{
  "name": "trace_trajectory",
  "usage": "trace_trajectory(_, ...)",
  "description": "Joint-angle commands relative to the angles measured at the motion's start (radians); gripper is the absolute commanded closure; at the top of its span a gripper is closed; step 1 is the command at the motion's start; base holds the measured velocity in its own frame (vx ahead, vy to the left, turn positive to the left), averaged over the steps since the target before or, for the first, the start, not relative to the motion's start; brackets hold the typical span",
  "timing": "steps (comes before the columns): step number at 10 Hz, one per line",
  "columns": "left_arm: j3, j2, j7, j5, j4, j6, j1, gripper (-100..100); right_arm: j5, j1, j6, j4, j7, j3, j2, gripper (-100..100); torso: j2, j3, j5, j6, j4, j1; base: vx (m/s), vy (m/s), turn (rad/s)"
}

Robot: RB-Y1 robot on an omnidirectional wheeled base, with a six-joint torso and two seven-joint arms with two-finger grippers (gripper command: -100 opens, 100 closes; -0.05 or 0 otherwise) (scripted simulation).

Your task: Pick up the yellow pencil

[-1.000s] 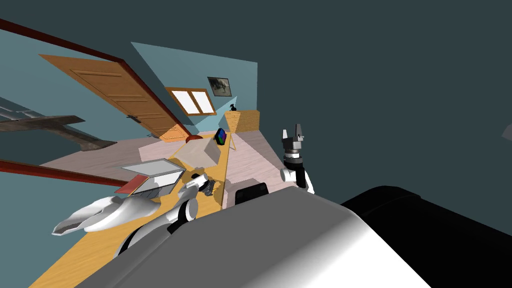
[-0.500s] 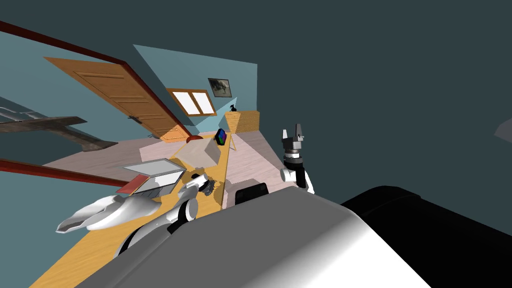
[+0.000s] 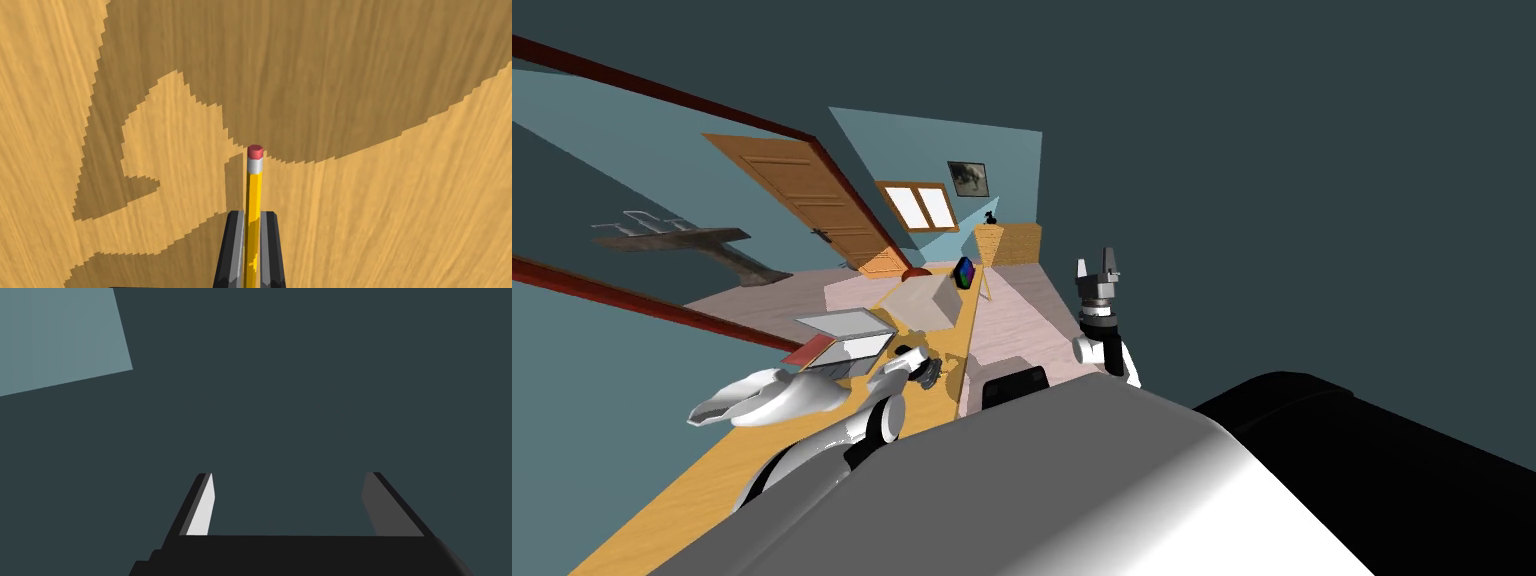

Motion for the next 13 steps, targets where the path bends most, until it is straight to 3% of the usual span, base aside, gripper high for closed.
trace_trajectory(1, -0.037, 0.011, -0.016, 0.030, 0.022, -0.006, -0.015, 100, 0.000, 0.000, 0.000, 0.000, 0.000, 0.000, 0.000, 0, 0.000, 0.000, 0.000, 0.000, 0.000, 0.000, 0.065, -0.071, 0.119)
trace_trajectory(3, -0.103, 0.042, -0.060, 0.097, 0.056, -0.013, -0.040, 100, 0.000, 0.000, 0.000, 0.000, 0.000, 0.000, 0.000, 0, 0.002, 0.001, 0.000, 0.000, 0.000, -0.001, 0.056, -0.089, 0.283)
trace_trajectory(4, -0.119, 0.042, -0.060, 0.105, 0.056, -0.013, -0.040, 100, 0.000, 0.000, 0.000, 0.000, 0.000, 0.000, 0.000, 0, 0.002, 0.001, -0.001, -0.001, 0.000, -0.003, 0.061, -0.082, 0.105)
trace_trajectory(6, -0.185, 0.072, -0.103, 0.173, 0.091, -0.021, -0.065, 100, 0.000, 0.000, 0.000, 0.000, 0.000, 0.000, 0.000, 0, 0.002, 0.001, 0.000, 0.000, 0.000, 0.000, 0.070, -0.067, 0.229)
trace_trajectory(7, -0.202, 0.072, -0.103, 0.179, 0.091, -0.021, -0.065, 100, 0.000, 0.000, 0.000, 0.000, 0.000, 0.000, 0.000, 0, 0.001, 0.000, 0.000, -0.001, 0.000, -0.001, 0.049, -0.072, 0.121)
trace_trajectory(11, -0.322, 0.119, -0.169, 0.291, 0.142, -0.032, -0.102, 100, 0.000, 0.000, 0.000, 0.000, 0.000, 0.000, 0.000, 0, 0.002, 0.001, 0.000, 0.000, 0.000, -0.001, 0.050, -0.084, 0.204)
trace_trajectory(12, -0.301, 0.110, -0.155, 0.271, 0.130, -0.028, -0.095, 100, 0.000, 0.000, 0.000, 0.000, 0.000, 0.000, 0.000, 0, 0.002, 0.001, 0.000, -0.001, 0.000, 0.000, 0.020, -0.030, 0.052)
trace_trajectory(13, -0.305, 0.112, -0.157, 0.274, 0.132, -0.029, -0.095, 0, 0.000, 0.000, 0.000, 0.000, 0.000, 0.000, 0.000, 0, 0.004, 0.002, 0.001, 0.001, 0.000, 0.002, 0.003, -0.006, -0.007)
